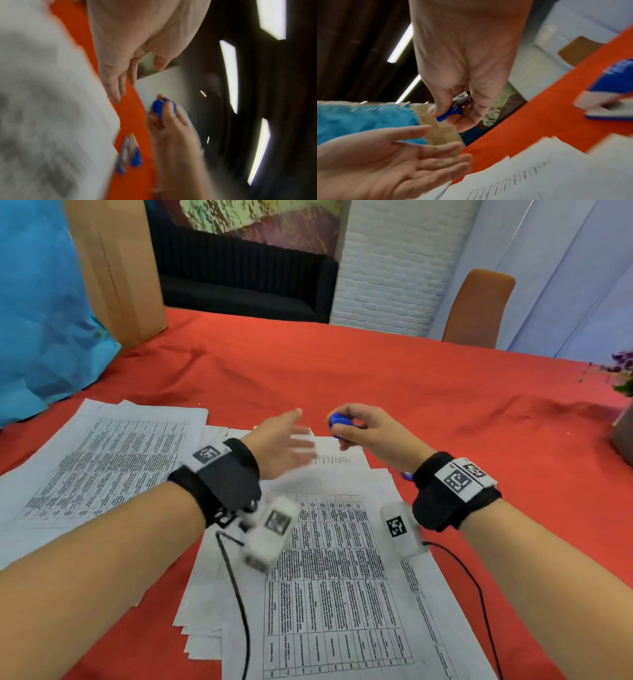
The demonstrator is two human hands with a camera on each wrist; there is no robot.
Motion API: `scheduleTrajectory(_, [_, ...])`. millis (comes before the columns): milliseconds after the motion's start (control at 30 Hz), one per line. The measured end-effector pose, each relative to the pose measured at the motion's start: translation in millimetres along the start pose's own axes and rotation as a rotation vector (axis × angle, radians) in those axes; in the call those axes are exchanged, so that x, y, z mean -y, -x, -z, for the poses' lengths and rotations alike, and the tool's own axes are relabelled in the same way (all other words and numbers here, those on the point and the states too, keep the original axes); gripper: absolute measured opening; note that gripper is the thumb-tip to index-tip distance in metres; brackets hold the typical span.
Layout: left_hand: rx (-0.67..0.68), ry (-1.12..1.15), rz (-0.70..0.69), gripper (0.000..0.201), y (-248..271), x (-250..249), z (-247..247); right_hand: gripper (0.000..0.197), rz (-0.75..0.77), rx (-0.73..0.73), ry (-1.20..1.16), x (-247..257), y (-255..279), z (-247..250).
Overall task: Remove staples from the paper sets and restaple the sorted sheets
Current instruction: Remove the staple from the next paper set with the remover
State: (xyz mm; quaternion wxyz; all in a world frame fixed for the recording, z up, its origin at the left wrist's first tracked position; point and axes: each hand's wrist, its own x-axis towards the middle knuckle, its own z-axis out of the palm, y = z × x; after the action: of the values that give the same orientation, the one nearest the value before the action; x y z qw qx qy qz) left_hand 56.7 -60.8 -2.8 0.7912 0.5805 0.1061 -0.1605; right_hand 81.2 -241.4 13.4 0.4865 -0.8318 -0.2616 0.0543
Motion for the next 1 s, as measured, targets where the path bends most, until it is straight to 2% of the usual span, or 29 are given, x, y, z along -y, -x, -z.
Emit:
scheduleTrajectory(33, [0.088,0.188,0.139,0.04,2,3,-6,0.017,0.077,0.038,0.27,8,-1,-5])
scheduleTrajectory(67, [0.126,0.324,0.206,0.037,1,9,-11,0.022,0.14,0.11,0.558,11,-3,-13])
scheduleTrajectory(100, [0.125,0.385,0.229,0.033,-3,17,-16,0.025,0.166,0.198,0.795,12,-4,-20])
scheduleTrajectory(167, [0.062,0.384,0.222,0.034,-8,29,-22,0.028,0.156,0.299,1.03,12,-2,-29])
scheduleTrajectory(233, [-0.019,0.406,0.215,0.034,-12,39,-21,0.032,0.157,0.29,1.035,9,-1,-25])
scheduleTrajectory(367, [-0.095,0.442,0.153,0.033,-23,41,-8,0.046,0.085,0.19,0.857,5,1,-13])
scheduleTrajectory(567, [0.021,0.331,0.164,0.034,-21,44,-12,0.041,0.174,0.137,0.774,-11,6,-23])
scheduleTrajectory(800, [0.006,0.467,0.164,0.033,-23,50,-12,0.042,0.14,0.115,0.755,-14,7,-21])
scheduleTrajectory(900, [-0.033,0.492,0.19,0.029,-27,49,-4,0.049,0.074,0.041,0.728,-13,5,-15])
scheduleTrajectory(967, [-0.049,0.362,0.182,0.029,-29,45,0,0.049,-0.006,0.034,0.757,-13,5,-7])
scheduleTrajectory(1000, [-0.063,0.197,0.153,0.028,-31,43,2,0.047,-0.048,0.078,0.81,-14,5,-4])
